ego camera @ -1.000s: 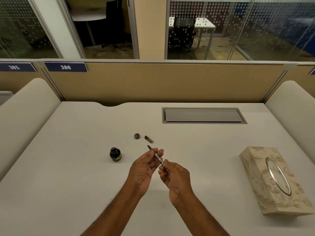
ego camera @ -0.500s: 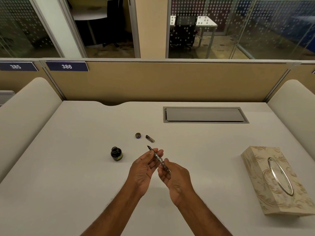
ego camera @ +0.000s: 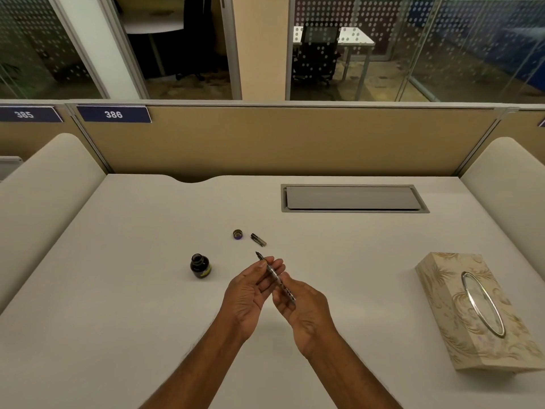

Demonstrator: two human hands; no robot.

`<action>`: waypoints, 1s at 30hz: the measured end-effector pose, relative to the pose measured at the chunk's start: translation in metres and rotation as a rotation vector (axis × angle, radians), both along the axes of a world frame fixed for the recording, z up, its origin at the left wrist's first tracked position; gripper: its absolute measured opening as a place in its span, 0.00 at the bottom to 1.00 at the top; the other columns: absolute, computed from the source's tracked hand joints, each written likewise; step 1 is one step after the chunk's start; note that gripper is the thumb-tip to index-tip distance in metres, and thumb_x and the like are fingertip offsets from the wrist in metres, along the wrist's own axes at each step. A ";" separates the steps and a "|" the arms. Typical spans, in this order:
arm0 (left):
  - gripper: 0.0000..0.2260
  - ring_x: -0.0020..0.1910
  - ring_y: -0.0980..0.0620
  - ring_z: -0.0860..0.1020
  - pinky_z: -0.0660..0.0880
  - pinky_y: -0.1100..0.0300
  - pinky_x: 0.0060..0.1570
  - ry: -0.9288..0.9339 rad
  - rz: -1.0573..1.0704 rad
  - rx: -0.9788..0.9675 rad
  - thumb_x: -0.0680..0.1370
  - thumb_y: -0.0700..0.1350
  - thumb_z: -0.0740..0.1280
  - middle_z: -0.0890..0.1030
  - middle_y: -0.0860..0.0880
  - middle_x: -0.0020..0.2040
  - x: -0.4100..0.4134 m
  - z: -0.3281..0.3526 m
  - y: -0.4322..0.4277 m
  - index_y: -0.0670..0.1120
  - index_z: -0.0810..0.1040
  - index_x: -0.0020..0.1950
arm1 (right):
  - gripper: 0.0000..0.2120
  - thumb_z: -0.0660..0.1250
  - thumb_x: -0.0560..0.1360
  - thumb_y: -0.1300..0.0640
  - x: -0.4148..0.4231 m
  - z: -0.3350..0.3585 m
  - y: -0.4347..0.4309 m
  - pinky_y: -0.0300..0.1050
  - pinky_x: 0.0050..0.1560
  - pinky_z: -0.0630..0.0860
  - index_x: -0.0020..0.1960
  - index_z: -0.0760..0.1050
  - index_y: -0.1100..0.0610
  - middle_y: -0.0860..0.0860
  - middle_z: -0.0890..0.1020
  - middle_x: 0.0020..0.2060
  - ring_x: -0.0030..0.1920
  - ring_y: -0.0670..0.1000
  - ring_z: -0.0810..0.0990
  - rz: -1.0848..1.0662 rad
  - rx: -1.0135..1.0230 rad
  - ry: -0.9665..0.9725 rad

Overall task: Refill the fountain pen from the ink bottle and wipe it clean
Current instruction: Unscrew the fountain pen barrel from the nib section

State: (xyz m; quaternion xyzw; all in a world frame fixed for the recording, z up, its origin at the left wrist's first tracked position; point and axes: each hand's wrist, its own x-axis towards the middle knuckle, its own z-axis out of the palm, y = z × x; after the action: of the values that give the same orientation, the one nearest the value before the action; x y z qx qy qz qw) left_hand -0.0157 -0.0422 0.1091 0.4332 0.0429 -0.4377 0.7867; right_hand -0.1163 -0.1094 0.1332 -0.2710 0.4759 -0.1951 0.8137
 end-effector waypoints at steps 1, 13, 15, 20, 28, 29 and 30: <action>0.12 0.59 0.41 0.85 0.84 0.53 0.53 0.001 0.001 0.000 0.84 0.39 0.62 0.85 0.36 0.59 0.000 0.000 0.000 0.36 0.81 0.62 | 0.02 0.74 0.74 0.66 0.000 0.000 0.000 0.44 0.39 0.84 0.45 0.85 0.65 0.58 0.85 0.38 0.37 0.53 0.84 0.001 0.008 0.007; 0.11 0.59 0.40 0.85 0.84 0.53 0.52 0.022 0.015 -0.018 0.84 0.38 0.62 0.85 0.35 0.59 -0.001 -0.001 0.004 0.35 0.81 0.61 | 0.04 0.74 0.73 0.68 -0.002 0.000 -0.002 0.44 0.41 0.84 0.48 0.84 0.66 0.59 0.85 0.40 0.37 0.52 0.83 0.046 0.053 0.012; 0.11 0.59 0.40 0.85 0.84 0.53 0.52 0.011 0.010 -0.015 0.84 0.38 0.62 0.85 0.36 0.59 -0.001 -0.001 0.005 0.35 0.81 0.62 | 0.06 0.75 0.74 0.64 -0.003 0.001 -0.001 0.43 0.36 0.84 0.47 0.83 0.67 0.59 0.84 0.37 0.34 0.52 0.83 0.042 0.106 0.000; 0.11 0.58 0.41 0.85 0.84 0.53 0.54 0.010 0.015 -0.015 0.84 0.38 0.62 0.85 0.35 0.59 -0.001 -0.001 0.006 0.35 0.81 0.61 | 0.03 0.73 0.73 0.70 -0.003 0.001 0.000 0.43 0.37 0.83 0.47 0.83 0.67 0.60 0.84 0.40 0.37 0.53 0.83 0.031 0.107 -0.027; 0.11 0.58 0.39 0.85 0.84 0.51 0.54 0.027 0.035 -0.009 0.83 0.38 0.63 0.85 0.35 0.58 0.000 -0.001 0.009 0.34 0.80 0.62 | 0.05 0.74 0.72 0.69 -0.005 -0.001 0.002 0.43 0.36 0.83 0.48 0.83 0.68 0.61 0.83 0.41 0.37 0.54 0.82 0.033 0.120 -0.010; 0.12 0.58 0.39 0.85 0.84 0.52 0.53 0.024 0.034 -0.006 0.83 0.38 0.63 0.85 0.35 0.58 0.000 -0.002 0.010 0.35 0.80 0.62 | 0.06 0.75 0.72 0.67 -0.005 -0.001 0.002 0.43 0.36 0.83 0.48 0.83 0.68 0.61 0.84 0.40 0.37 0.54 0.83 0.047 0.131 -0.014; 0.11 0.58 0.40 0.85 0.84 0.52 0.52 0.022 0.030 -0.002 0.83 0.38 0.63 0.85 0.35 0.58 0.001 -0.002 0.011 0.35 0.80 0.62 | 0.07 0.75 0.73 0.65 -0.005 0.001 0.003 0.43 0.35 0.83 0.48 0.83 0.68 0.60 0.84 0.39 0.35 0.54 0.83 0.066 0.143 -0.019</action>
State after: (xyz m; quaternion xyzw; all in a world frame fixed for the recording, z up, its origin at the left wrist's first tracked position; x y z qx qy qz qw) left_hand -0.0149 -0.0315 0.1075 0.4269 0.0575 -0.4308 0.7930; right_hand -0.1216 -0.1062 0.1338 -0.2259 0.4718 -0.1361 0.8413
